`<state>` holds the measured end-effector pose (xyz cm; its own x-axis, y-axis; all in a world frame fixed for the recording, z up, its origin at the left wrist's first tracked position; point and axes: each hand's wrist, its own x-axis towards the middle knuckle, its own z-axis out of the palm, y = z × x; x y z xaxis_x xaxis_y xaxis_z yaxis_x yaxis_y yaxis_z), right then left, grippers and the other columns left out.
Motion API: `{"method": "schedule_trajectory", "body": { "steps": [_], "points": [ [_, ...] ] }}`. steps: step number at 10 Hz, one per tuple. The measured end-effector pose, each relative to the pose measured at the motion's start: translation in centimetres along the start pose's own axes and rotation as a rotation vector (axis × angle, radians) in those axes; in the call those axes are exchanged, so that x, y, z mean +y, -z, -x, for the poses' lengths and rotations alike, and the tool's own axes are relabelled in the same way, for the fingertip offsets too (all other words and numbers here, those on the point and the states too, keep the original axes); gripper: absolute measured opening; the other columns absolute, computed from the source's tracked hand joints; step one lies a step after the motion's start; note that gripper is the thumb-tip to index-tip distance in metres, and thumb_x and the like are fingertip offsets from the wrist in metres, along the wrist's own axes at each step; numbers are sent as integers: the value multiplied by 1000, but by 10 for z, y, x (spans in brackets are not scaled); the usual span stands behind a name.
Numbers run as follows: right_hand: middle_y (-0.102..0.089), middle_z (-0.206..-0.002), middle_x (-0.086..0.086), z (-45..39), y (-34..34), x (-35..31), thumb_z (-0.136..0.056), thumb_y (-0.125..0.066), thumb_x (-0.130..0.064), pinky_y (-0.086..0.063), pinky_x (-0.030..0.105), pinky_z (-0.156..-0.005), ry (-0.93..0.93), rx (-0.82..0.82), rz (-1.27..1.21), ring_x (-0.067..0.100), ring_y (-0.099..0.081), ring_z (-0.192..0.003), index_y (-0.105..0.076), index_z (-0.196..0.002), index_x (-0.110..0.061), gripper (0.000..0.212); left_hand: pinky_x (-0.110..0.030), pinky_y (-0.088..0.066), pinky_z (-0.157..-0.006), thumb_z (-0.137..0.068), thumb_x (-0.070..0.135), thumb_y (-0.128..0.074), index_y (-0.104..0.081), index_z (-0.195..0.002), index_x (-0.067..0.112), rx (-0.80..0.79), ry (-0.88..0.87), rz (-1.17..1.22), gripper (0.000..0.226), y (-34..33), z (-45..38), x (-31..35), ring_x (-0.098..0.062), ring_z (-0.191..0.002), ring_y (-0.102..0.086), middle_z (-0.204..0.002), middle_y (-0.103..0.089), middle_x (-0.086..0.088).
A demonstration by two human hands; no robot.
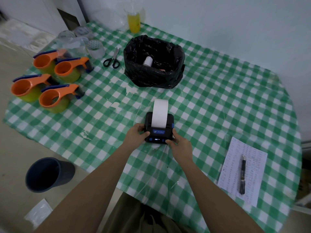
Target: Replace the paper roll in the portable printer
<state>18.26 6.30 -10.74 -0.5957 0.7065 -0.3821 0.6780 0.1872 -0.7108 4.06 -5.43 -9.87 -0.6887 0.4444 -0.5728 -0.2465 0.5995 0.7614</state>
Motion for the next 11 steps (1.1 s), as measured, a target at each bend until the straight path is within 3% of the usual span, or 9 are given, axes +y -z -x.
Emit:
{"method": "schedule_trajectory", "body": {
  "steps": [1,3,8,9,10,11],
  "points": [
    [-64,-125,7,-1,0,0,-87,-63,-28,-50,26,-74,-9,1,-4,9,-53,-70,-37,-139,-26,58,-52,-50,-98,-83,11,-65,-55,-117,8,-1,1,-4,35,0,0,-1,-30,-114,-60,-124,-61,-15],
    [-65,-123,7,-1,-1,2,-87,-63,-26,-48,27,-68,-14,14,-28,-3,-38,-52,-39,-139,-26,57,-51,-50,-98,-84,11,-64,-55,-116,8,-4,-1,-2,33,0,1,1,-30,-114,-59,-124,-61,-14],
    [-69,-118,7,0,-2,1,-87,-63,-29,-53,31,-72,-26,19,10,6,-49,-58,-39,-139,-29,57,-52,-49,-99,-84,9,-64,-53,-118,6,-14,13,21,36,0,1,1,-31,-115,-59,-125,-60,-16],
    [-67,-120,6,1,-2,-3,-87,-63,-29,-55,33,-79,-63,14,2,16,-62,-80,-39,-139,-29,58,-52,-49,-99,-84,8,-64,-51,-119,6,-25,31,15,38,0,-2,3,-32,-115,-58,-128,-59,-16],
    [-63,-128,4,3,2,-12,-85,-66,-21,-52,30,-81,-100,-19,-110,17,-64,-89,-42,-139,-24,59,-45,-48,-100,-85,8,-61,-48,-124,3,-47,48,-48,41,0,3,17,-33,-116,-57,-129,-58,-17],
    [-53,-138,7,5,10,-26,-85,-66,-18,-47,34,-97,-146,11,-242,24,-58,-115,-45,-136,-14,55,-39,-43,-100,-88,14,-58,-43,-131,2,-19,31,-125,47,3,9,28,-32,-121,-53,-135,-53,-19]
  ]
}}
